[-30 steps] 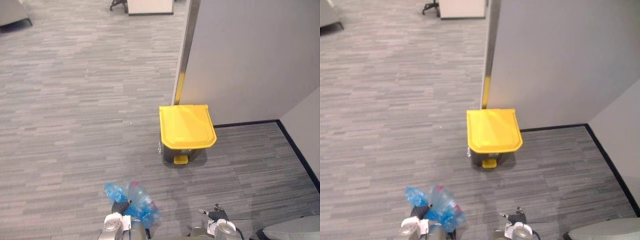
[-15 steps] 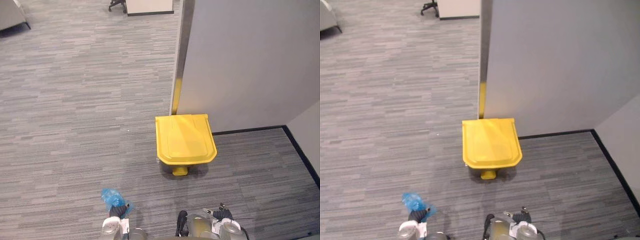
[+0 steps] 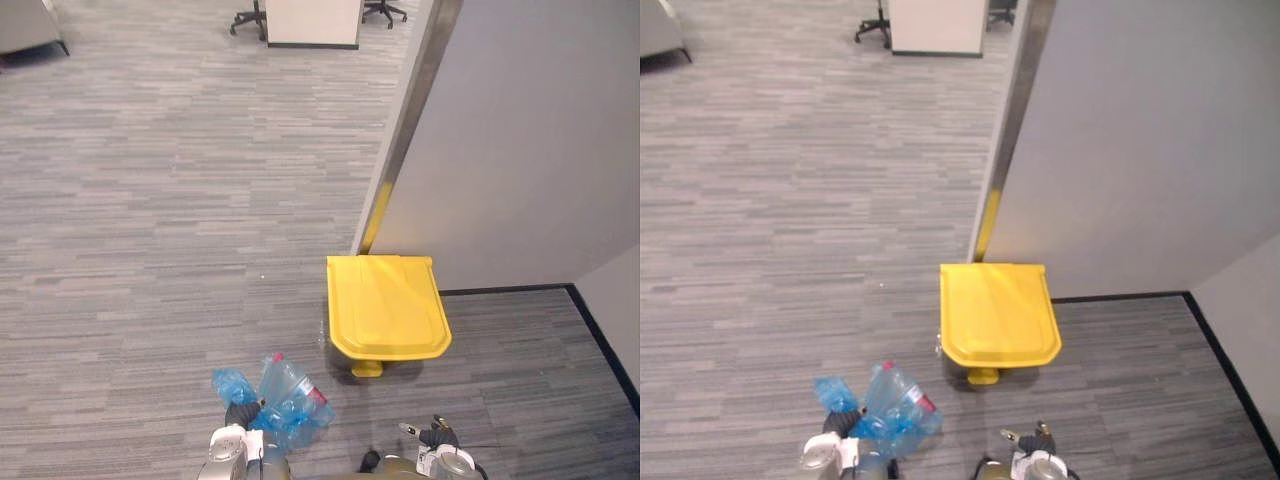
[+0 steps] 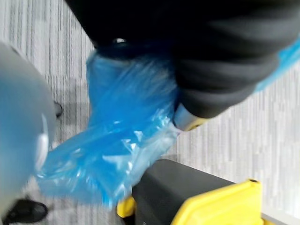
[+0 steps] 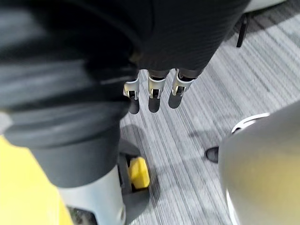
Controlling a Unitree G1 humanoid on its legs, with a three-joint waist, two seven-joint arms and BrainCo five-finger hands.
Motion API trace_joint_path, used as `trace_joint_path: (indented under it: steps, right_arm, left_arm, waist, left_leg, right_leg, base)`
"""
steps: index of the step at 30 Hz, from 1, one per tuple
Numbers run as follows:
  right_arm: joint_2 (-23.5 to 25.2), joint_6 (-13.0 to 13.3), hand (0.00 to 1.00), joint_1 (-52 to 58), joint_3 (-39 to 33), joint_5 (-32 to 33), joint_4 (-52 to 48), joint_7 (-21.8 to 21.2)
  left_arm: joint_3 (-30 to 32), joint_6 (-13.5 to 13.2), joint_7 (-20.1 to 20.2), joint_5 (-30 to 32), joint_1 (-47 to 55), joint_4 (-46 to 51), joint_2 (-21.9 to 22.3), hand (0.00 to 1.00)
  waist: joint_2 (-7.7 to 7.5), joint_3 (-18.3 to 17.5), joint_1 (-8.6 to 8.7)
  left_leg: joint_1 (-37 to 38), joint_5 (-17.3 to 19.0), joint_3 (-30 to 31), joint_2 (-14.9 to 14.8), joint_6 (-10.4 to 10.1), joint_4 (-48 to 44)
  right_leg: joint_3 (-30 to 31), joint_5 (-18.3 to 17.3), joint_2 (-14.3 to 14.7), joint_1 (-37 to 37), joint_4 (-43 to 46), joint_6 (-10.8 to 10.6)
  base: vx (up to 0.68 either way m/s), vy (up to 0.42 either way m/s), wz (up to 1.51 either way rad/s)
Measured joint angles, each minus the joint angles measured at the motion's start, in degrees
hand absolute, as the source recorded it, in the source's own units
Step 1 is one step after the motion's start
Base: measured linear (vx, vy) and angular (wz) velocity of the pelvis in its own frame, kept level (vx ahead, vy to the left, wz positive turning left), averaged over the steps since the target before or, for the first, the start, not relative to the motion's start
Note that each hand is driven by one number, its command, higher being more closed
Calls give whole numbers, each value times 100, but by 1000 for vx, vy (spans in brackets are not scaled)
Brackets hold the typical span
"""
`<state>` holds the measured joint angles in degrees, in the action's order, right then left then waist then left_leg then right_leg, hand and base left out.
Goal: Gather rubbish on tea table into small bin, then transfer packed bag to large trash can.
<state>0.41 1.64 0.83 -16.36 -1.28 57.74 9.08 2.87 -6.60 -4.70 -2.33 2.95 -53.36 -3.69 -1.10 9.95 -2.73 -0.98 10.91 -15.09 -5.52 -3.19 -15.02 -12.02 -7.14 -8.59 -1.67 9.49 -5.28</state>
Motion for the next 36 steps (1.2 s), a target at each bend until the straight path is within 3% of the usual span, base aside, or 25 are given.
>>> trace_joint_path:
  steps: [8, 12, 15, 18, 20, 21, 22, 24, 27, 30, 33, 34, 36]
  right_arm:
    - [-88, -6, 0, -60, 84, -77, 166, 1]
    - [-67, 17, 0, 16, 60, -66, -212, -9]
    - [-11, 11, 0, 20, 77, -81, -278, -16]
    - [-4, 0, 0, -88, -12, -82, -291, -14]
    - [23, -6, 0, -92, -35, -91, -289, -5]
    - [-22, -6, 0, -116, -65, -93, -296, -4]
    - [-55, -12, 0, -182, -91, -106, -297, 2]
    - [-70, -9, 0, -271, -210, -98, -365, 2]
    - [-24, -20, 0, -190, -267, -97, -511, -4]
    - [29, -41, 0, -191, -235, -100, -515, -9]
    - [-56, -69, 0, -270, 176, -109, -516, -11]
    - [-98, -69, 0, -341, 366, -117, -515, -8]
    - [-155, -65, 0, -555, 661, -130, -519, -6]
  left_arm:
    - [76, 2, -16, -3, 62, -120, -36, 100]
    - [295, 12, -34, -11, 34, -120, -19, 100]
    - [341, 13, -56, -15, 21, -116, -59, 100]
    - [346, 4, -63, -15, -49, -114, -63, 100]
    - [343, -1, -67, -4, -123, -115, -96, 100]
    - [333, 3, -78, -2, -221, -154, -52, 100]
    - [299, 0, -80, -1, -274, -157, 5, 100]
    - [220, -17, -65, 12, -441, -141, 94, 100]
    - [226, -16, -24, 112, -472, -121, 149, 100]
    - [223, -14, -3, 112, -596, -120, 213, 100]
    - [223, -15, -4, 111, -705, -59, 207, 100]
    - [221, -19, -6, 110, -714, 40, 196, 100]
    - [141, -22, -5, 108, -791, 88, 121, 100]
  waist:
    - [-33, 24, -20]
    - [-49, 268, 43]
    - [-146, 331, 29]
    - [-158, 421, 18]
    - [-229, 477, -53]
    - [-193, 531, -45]
    - [-65, 571, -57]
    - [53, 698, -54]
    - [80, 673, -67]
    - [27, 648, -70]
    - [25, 605, -61]
    - [24, 606, -67]
    - [22, 609, -87]
  left_leg:
    - [118, 22, -171, 71, 58, 189]
    - [439, 456, 81, 118, 237, -134]
    - [484, 605, 329, -9, 270, -369]
    - [376, 881, 548, -240, 132, -832]
    - [337, 1249, 664, -272, -67, -1295]
    - [352, 1473, 793, -341, -207, -1557]
    - [358, 1546, 808, -452, -281, -1598]
    - [418, 1628, 1002, -677, -417, -1466]
    - [648, 1674, 1209, -972, -571, -1169]
    - [638, 1400, 1468, -1028, -500, -948]
    - [479, 1103, 1483, -1028, -468, -663]
    - [399, 1020, 1495, -1031, -585, -572]
    - [156, 991, 1569, -1024, -623, -644]
  right_leg:
    - [380, -33, -47, 399, 435, 8]
    - [296, -303, -427, 1173, 2691, 75]
    - [-80, -341, -411, 1511, 2240, 19]
    - [-519, 204, -317, 1765, 912, -44]
    - [-654, 216, -325, 1731, 512, -13]
    - [-633, 358, -298, 1728, 716, -74]
    - [-667, 235, -224, 1780, 913, -150]
    - [-687, 93, -56, 1910, 1348, -9]
    - [-864, -368, 185, 1964, 1854, 164]
    - [-1073, -780, 162, 2045, 2178, 152]
    - [-1207, -805, 96, 2173, 2199, 182]
    - [-1268, -780, 55, 2241, 2197, 224]
    - [-1269, -762, 59, 2396, 2197, 255]
  base:
    - [-40, 10, -25]
    - [-88, 42, 13]
    - [24, -29, 44]
    - [176, -142, 42]
    - [246, -285, 27]
    - [267, -261, 18]
    - [266, -237, 14]
    - [249, -224, 21]
    - [269, -184, 19]
    - [247, -158, 32]
    - [184, -94, 25]
    - [148, -56, 25]
    - [52, -14, 20]
